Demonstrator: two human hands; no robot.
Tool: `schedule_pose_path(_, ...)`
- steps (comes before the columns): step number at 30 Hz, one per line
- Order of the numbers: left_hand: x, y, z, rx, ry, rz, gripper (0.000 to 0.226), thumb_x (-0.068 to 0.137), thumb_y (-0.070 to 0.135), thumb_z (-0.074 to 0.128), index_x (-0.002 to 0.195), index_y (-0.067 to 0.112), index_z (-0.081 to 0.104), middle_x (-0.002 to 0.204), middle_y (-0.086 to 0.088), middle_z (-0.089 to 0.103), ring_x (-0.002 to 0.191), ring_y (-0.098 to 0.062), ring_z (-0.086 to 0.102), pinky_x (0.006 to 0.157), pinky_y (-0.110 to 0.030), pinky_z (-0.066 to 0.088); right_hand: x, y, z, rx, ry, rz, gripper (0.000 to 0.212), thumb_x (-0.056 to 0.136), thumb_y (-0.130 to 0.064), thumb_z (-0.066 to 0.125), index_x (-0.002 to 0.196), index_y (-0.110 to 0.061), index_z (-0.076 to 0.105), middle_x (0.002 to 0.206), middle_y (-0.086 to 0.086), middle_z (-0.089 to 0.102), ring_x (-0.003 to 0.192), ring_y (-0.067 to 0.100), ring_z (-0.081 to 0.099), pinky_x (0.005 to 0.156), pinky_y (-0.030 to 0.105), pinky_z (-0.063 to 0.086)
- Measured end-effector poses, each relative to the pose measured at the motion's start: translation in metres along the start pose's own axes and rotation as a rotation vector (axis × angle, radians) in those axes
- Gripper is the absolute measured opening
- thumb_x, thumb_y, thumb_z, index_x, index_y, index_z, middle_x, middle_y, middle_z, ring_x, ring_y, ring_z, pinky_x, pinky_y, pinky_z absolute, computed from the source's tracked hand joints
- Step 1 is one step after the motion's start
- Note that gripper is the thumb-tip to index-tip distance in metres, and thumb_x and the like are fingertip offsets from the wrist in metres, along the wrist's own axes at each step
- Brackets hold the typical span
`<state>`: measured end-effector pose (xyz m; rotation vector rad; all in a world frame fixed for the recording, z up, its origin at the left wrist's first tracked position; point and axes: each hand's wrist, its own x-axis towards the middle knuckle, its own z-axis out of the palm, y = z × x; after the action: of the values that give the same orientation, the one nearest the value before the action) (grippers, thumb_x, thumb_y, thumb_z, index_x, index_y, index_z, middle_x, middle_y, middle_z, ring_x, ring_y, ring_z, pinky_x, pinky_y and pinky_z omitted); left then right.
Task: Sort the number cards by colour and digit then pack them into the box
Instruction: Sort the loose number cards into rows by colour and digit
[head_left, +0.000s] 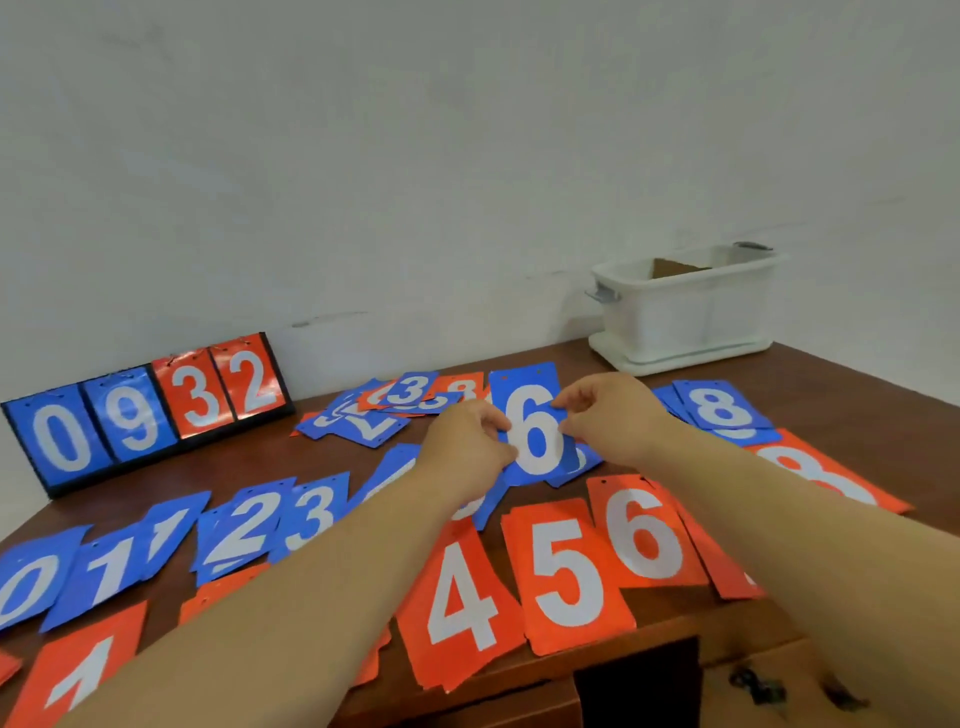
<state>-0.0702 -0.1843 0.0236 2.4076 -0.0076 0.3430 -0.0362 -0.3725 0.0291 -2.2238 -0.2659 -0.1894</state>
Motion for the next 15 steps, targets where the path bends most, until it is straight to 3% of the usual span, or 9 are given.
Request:
schedule_pose_path(3, 0.019, 0.001, 0.021, 0.036, -0.027, 0.0, 0.03, 0.081, 0.013, 0.08, 0.102, 0.024, 0.062, 0.09, 0.001, 0.065, 0.08, -0.016, 0.06, 0.069, -0.024, 0.045, 0.018, 0.016, -0.003, -0.109, -0.015, 0.017, 0.028, 0.084, -0.009, 0.068, 0.108, -0.024, 0.073, 0.105, -0.004, 0.072, 0.077, 0.007, 0.061, 0.073, 0.022, 0.048)
schedule_pose_path(8, 0.041, -0.001, 0.043, 0.21, -0.107, 0.008, 0.05, 0.08, 0.024, 0.082, 0.122, 0.026, 0.056, 0.112, 0.0, 0.065, 0.096, -0.018, 0.061, 0.08, -0.031, 0.052, 0.038, 0.032, -0.004, -0.316, -0.064, 0.018, 0.031, 0.085, -0.015, 0.07, 0.115, -0.023, 0.071, 0.12, -0.004, 0.068, 0.103, 0.016, 0.065, 0.086, 0.029, 0.054)
schedule_pose_path(12, 0.046, -0.003, 0.047, 0.334, -0.132, 0.0, 0.063, 0.079, 0.032, 0.083, 0.132, 0.026, 0.048, 0.12, 0.001, 0.06, 0.104, -0.019, 0.059, 0.08, -0.034, 0.051, 0.043, 0.038, -0.005, -0.388, -0.085, 0.037, 0.034, 0.085, -0.024, 0.075, 0.118, -0.018, 0.069, 0.125, -0.001, 0.066, 0.111, 0.02, 0.062, 0.09, 0.032, 0.053)
schedule_pose_path(15, 0.045, -0.006, 0.039, 0.347, -0.114, -0.015, 0.063, 0.081, 0.034, 0.082, 0.133, 0.024, 0.049, 0.125, 0.0, 0.061, 0.11, -0.02, 0.059, 0.086, -0.035, 0.053, 0.042, 0.038, -0.006, -0.347, -0.08, 0.042, 0.039, 0.085, -0.034, 0.075, 0.12, -0.02, 0.067, 0.122, -0.001, 0.065, 0.106, 0.017, 0.062, 0.089, 0.031, 0.052)
